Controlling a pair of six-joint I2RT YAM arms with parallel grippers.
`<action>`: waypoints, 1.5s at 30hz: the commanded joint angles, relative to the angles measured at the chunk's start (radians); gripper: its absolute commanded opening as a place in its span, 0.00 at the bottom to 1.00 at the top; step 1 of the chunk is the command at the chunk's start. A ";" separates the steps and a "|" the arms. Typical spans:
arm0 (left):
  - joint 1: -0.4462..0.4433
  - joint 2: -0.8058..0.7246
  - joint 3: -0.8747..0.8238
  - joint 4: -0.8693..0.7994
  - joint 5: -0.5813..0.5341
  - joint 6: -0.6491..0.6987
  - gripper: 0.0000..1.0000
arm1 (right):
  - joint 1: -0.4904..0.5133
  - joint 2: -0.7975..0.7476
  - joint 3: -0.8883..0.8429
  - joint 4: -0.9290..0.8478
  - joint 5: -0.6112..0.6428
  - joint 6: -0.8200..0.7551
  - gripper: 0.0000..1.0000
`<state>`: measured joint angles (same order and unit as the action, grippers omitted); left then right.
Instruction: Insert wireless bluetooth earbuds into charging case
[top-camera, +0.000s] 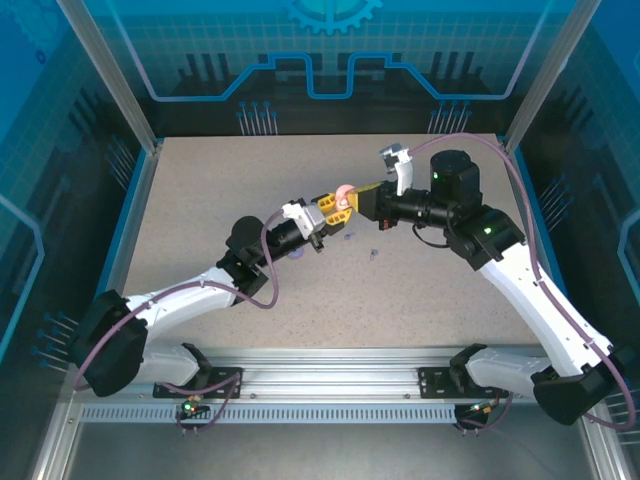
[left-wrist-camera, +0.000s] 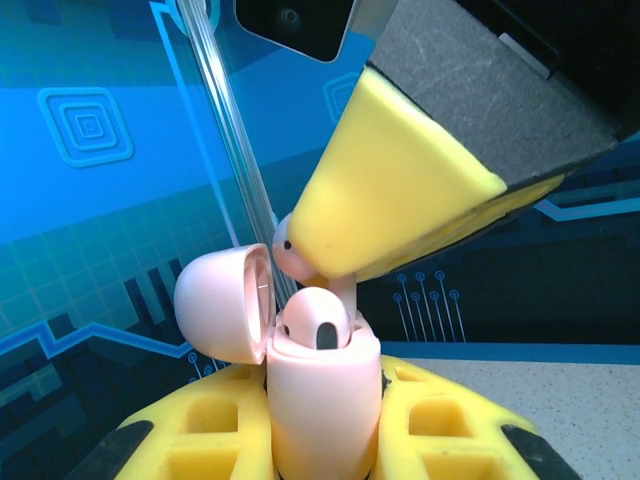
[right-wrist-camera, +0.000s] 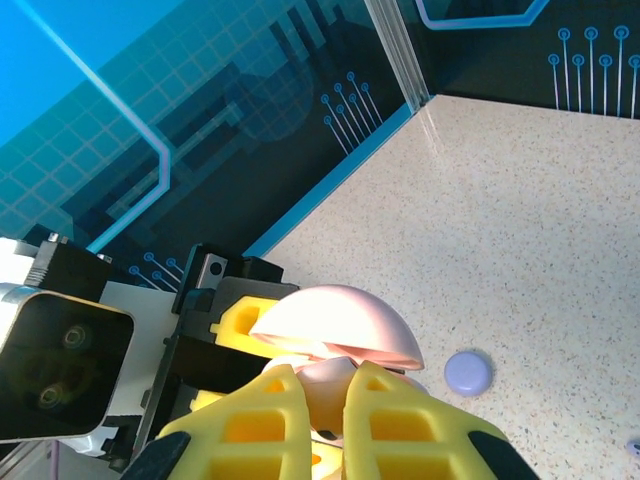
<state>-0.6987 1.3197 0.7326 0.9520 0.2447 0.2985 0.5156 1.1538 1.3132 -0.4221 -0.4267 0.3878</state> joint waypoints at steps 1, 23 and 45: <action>-0.005 0.002 0.032 0.049 0.007 0.023 0.00 | -0.017 -0.005 -0.017 -0.028 0.007 -0.012 0.09; -0.004 -0.010 0.030 0.042 -0.008 0.006 0.00 | -0.009 0.046 -0.012 -0.072 -0.024 -0.030 0.19; -0.004 -0.007 -0.009 0.064 -0.022 -0.036 0.00 | -0.059 -0.030 0.050 -0.050 0.015 0.110 0.66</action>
<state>-0.6968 1.3235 0.7319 0.9585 0.2279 0.2855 0.4763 1.1584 1.3197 -0.4545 -0.4202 0.4793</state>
